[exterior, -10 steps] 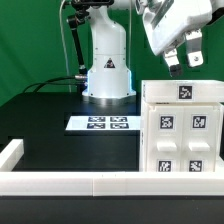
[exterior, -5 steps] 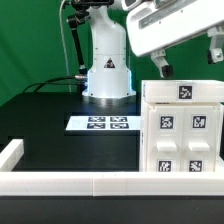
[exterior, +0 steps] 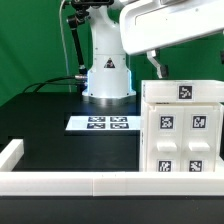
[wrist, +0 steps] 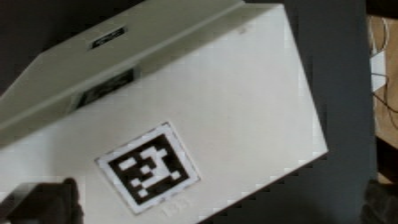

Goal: Assemble cabinet

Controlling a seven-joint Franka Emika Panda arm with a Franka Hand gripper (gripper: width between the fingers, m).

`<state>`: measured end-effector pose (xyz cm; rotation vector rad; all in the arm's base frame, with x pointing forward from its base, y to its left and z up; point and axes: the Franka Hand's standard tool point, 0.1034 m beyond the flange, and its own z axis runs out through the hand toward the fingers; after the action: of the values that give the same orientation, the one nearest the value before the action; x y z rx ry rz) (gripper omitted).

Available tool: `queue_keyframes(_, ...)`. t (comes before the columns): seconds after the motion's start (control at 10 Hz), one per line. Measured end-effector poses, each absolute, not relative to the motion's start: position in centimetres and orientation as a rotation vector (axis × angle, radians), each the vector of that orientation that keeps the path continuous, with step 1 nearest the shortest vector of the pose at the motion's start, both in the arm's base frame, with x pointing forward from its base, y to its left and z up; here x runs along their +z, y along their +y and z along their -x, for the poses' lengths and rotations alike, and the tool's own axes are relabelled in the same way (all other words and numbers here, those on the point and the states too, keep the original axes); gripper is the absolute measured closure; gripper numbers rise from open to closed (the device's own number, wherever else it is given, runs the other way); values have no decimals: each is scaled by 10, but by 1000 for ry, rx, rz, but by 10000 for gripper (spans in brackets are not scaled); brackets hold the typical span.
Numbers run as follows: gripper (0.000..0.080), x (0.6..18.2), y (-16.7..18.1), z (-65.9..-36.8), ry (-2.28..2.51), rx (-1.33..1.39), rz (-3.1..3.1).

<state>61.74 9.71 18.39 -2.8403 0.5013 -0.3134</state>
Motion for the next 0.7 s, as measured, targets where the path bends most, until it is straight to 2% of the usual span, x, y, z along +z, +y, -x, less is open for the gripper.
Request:
queue_keyframes(0.3, 2, 183, 95, -617, 140, -359, 2911)
queue_keyframes(0.7, 2, 180, 91, -616, -766, -432, 2944)
